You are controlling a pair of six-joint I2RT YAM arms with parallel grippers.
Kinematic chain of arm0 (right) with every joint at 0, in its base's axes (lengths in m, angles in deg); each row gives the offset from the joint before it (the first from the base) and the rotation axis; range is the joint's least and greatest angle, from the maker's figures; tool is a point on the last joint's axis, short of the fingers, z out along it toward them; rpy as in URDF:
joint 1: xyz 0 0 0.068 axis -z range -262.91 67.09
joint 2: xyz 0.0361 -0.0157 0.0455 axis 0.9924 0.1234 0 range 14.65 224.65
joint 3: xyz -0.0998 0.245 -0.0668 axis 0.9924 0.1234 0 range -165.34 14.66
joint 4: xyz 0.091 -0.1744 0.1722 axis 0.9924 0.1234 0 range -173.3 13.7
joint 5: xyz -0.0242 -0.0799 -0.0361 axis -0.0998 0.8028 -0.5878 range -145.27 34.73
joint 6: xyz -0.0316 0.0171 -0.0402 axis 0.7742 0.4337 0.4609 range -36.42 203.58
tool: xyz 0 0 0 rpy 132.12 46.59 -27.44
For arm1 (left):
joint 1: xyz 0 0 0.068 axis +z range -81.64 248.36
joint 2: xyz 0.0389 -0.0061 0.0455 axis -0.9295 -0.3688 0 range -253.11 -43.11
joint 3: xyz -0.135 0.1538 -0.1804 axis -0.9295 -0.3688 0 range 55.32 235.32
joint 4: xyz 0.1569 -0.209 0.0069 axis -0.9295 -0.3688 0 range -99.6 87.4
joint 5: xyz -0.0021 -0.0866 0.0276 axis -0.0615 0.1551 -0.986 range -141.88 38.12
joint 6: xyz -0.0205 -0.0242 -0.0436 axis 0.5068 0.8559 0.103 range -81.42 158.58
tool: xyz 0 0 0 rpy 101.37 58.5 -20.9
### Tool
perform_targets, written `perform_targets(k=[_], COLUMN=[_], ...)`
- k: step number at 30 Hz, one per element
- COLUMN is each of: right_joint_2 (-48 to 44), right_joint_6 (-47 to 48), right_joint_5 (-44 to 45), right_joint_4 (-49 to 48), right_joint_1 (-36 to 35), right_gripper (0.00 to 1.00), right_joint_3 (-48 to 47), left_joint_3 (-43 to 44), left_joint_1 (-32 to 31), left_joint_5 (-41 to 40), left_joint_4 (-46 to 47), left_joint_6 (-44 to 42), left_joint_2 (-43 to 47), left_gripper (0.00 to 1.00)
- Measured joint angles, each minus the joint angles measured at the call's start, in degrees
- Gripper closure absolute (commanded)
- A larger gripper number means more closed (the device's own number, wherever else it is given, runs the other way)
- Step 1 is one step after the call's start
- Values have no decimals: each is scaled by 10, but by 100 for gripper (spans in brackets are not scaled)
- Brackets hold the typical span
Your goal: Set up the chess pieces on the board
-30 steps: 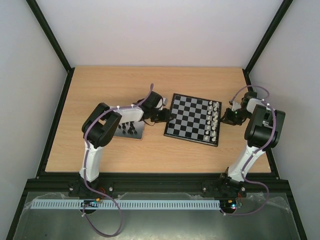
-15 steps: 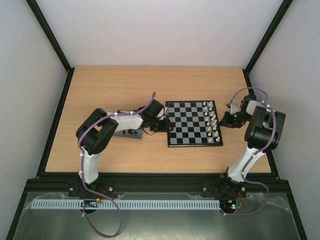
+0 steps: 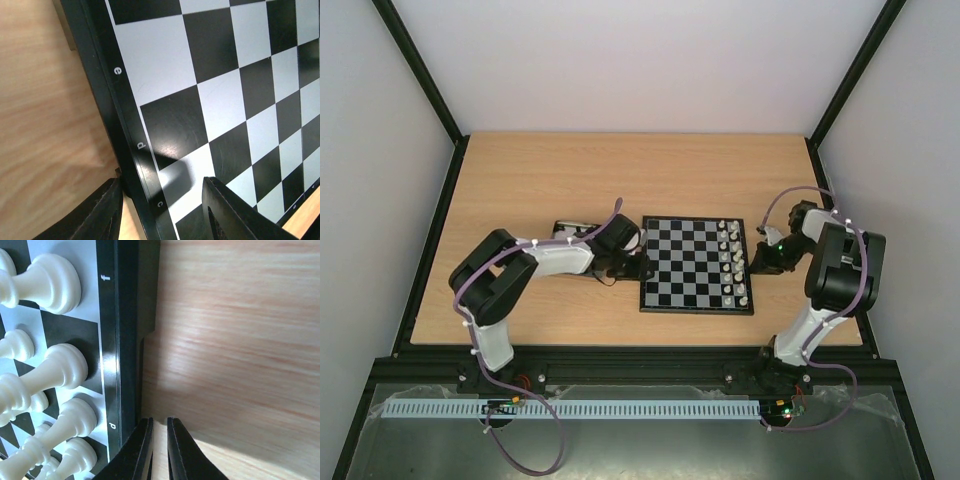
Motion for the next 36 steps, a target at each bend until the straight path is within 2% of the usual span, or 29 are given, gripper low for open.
perform_targets(k=[4,8,10,12,15,21,23,26,31,36], right_joint_2=[-11,-14,-15,-16,-20,-95,-143,-233,-353,-406], right_joint_6=[4,4,2,0,-10,-24,-26,-29,-50,-63], right_joint_5=[1,-4,-3,1,6,-18,-57,-114,-165,-186], right_joint_4=[12,19,25,31,47,62,64,55,-3,-60], right_joint_1=[-13,-21,-24,-21,-4,30,25,-12,-138,-156], right_gripper=[89,93,87,69,54,41,41,45,54,57], right_joint_3=[10,11,8,2,-30,-127,-150,-147,-30,110], left_joint_3=[-34,-43,-34,-19,7,45,46,36,12,13], left_joint_1=[-10,-19,-23,-23,-23,-14,7,87,216,258], left_joint_5=[-9,-33,-55,-78,-110,-207,-229,-238,-234,-211], left_joint_4=[-4,-29,-52,-82,-126,-194,-209,-215,-224,-230], left_joint_6=[2,-3,-12,-24,-43,-75,-82,-90,-104,-116], left_joint_2=[30,49,54,63,89,189,220,252,258,221], left_gripper=[53,46,42,40,39,39,40,41,45,52])
